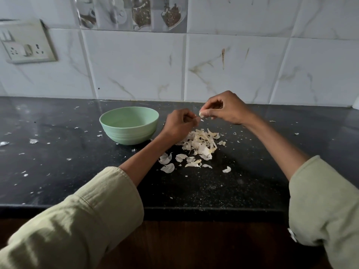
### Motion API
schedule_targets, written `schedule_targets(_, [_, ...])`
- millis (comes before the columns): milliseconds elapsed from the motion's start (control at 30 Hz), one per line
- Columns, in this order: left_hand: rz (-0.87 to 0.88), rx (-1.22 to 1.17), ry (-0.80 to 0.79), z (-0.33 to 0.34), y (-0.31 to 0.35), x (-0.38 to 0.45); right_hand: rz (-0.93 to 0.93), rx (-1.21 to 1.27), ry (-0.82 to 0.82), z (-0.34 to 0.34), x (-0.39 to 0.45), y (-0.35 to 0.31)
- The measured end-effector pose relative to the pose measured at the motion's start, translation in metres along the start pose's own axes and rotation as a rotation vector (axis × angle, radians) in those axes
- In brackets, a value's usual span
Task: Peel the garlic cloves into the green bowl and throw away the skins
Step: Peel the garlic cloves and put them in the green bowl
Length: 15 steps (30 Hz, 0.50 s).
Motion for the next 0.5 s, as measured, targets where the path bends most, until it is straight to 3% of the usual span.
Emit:
schedule_targets(200, [0.089, 0.031, 0.073, -0.004, 0.005, -0.003, -0.039, 0.078, -0.020, 0.006, 0.003, -0.010])
schedule_targets(500, [0.141, 0.075, 0.006, -0.008, 0.013, -0.012, -0.023, 0.291, -0.070, 0.005, -0.002, -0.010])
Point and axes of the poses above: each hand's wrist, its own x-axis towards the middle knuckle, its own z-axis out of the palm, y = z × x, the point moved 2 cm from there along x, towards the middle knuckle, and after that the axes turned 8 degrees about -y, right-handed, at the moved point
